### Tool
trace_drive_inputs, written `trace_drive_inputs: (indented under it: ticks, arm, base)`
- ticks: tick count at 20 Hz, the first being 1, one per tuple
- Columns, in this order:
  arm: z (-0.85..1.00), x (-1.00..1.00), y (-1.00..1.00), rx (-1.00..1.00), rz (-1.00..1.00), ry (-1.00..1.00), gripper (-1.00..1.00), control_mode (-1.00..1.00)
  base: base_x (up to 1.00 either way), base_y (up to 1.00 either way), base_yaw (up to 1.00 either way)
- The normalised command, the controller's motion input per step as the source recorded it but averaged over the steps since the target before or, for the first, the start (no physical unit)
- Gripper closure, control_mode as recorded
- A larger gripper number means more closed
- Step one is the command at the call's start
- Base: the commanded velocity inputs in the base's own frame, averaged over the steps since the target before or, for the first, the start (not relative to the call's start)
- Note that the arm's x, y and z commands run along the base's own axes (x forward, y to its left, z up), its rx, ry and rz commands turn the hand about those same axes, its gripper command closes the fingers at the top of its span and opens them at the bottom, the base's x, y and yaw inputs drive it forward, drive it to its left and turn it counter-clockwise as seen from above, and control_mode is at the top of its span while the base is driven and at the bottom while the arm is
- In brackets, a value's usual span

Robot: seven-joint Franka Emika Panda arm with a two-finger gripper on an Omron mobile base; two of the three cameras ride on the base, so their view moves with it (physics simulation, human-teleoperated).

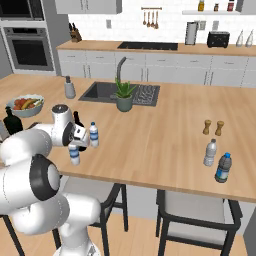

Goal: Move the plastic bottles in the middle to the plastics group, and the glass bottles in the middle to the glass group.

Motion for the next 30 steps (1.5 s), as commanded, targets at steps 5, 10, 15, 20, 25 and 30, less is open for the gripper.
trace_drive_inputs:
  ticks: [5, 10, 15, 20, 25, 30]
  arm:
    - [0.21, -0.57, -0.57, 0.0, -0.1, -0.03, 1.0, -1.0]
    - [0.29, -0.18, -0.83, 0.0, -0.14, 0.0, 1.0, -1.0]
    - [0.26, 0.0, -0.86, 0.0, -0.12, 0.02, 1.0, -1.0]
    - [0.12, 0.0, -0.98, 0.0, -0.13, 0.01, 1.0, -1.0]
    - [0.0, 0.0, -1.0, 0.0, -0.14, 0.0, 1.0, -1.0]
    - [0.0, 0.0, -1.0, 0.0, -0.13, 0.0, 1.0, -1.0]
  base:
    - [0.0, 0.0, 0.0]
    - [0.0, 0.0, 0.0]
    - [0.0, 0.0, 0.0]
    - [0.0, 0.0, 0.0]
    - [0.0, 0.0, 0.0]
    - [0.0, 0.0, 0.0]
